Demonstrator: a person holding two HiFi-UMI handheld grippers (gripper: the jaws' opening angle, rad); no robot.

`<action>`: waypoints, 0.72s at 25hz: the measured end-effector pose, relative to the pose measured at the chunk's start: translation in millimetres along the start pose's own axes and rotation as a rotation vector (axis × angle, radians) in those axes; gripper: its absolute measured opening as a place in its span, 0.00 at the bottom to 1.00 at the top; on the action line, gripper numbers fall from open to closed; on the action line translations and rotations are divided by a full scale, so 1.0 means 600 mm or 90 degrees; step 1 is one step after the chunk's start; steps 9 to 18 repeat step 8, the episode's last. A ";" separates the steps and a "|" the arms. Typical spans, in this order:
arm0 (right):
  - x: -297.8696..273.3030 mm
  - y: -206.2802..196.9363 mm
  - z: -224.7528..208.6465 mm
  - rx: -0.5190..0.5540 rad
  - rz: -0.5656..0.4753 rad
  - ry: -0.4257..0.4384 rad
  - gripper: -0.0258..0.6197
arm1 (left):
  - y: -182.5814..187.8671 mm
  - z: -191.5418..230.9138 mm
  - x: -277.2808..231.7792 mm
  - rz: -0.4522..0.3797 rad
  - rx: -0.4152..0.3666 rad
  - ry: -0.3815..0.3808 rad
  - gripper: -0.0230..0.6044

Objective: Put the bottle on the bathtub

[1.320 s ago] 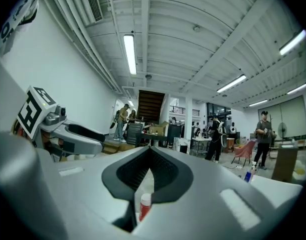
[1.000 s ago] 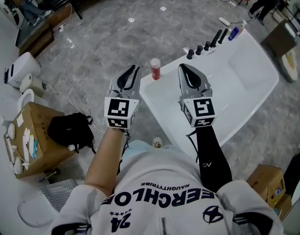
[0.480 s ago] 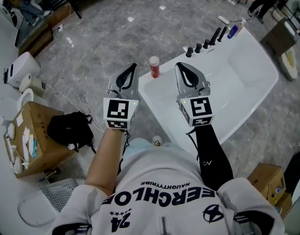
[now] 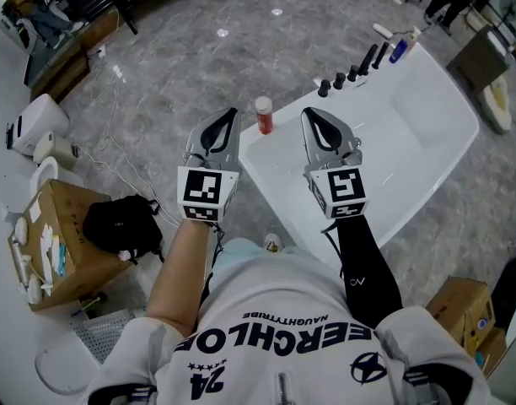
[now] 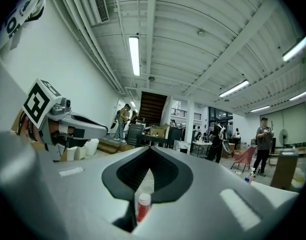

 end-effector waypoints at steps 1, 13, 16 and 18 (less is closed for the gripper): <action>0.000 0.000 -0.001 0.001 0.000 0.000 0.09 | 0.001 -0.002 -0.002 -0.003 0.000 -0.004 0.19; 0.000 0.002 -0.005 0.003 -0.002 -0.003 0.09 | 0.005 -0.002 -0.006 -0.006 0.012 -0.011 0.19; 0.000 0.002 -0.005 0.003 -0.002 -0.003 0.09 | 0.005 -0.002 -0.006 -0.006 0.012 -0.011 0.19; 0.000 0.002 -0.005 0.003 -0.002 -0.003 0.09 | 0.005 -0.002 -0.006 -0.006 0.012 -0.011 0.19</action>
Point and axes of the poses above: the fingertips, and each gripper's own axes: x backward along the fingers, z to its left, y out of its top, the point moved 10 cm from there along x, backward along the fingers, and after that the axes turned 5 degrees about x, right-handed, at the moved point
